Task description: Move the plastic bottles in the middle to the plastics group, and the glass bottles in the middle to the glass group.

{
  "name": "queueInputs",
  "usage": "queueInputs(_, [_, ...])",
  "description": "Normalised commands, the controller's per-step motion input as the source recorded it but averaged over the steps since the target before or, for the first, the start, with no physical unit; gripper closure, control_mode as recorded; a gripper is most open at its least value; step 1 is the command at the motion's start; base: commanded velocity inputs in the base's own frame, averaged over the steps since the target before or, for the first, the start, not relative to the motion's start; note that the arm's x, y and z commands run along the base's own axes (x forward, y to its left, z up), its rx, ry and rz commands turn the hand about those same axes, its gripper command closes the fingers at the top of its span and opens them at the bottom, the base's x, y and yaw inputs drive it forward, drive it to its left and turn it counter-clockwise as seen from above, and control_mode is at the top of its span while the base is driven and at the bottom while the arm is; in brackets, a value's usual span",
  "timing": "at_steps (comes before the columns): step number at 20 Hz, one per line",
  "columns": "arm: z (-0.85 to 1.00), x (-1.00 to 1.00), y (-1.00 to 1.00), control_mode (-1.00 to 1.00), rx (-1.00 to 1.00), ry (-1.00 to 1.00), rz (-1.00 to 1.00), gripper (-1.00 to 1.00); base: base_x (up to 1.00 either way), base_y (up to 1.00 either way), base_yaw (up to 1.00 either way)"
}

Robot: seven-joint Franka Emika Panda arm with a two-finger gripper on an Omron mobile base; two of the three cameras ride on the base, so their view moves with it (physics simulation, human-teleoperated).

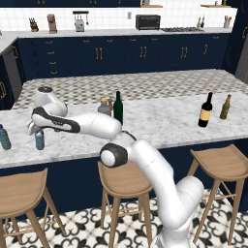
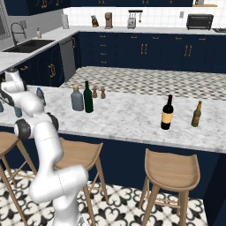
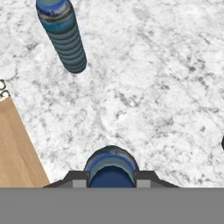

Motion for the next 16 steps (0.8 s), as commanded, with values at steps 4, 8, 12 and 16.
queueInputs(4, [0.00,0.00,0.04,-1.00,-0.06,0.01,0.00,1.00,0.00,0.00,0.00])
queueInputs(8, [0.00,0.00,0.01,-1.00,-0.01,0.01,0.00,1.00,0.00,0.00,0.00])
queueInputs(12, [0.00,0.00,0.00,-1.00,0.00,0.00,0.00,1.00,0.00,0.00,0.00])
queueInputs(16, [0.00,0.00,0.00,-1.00,0.00,0.00,0.00,1.00,0.00,0.00,0.00])
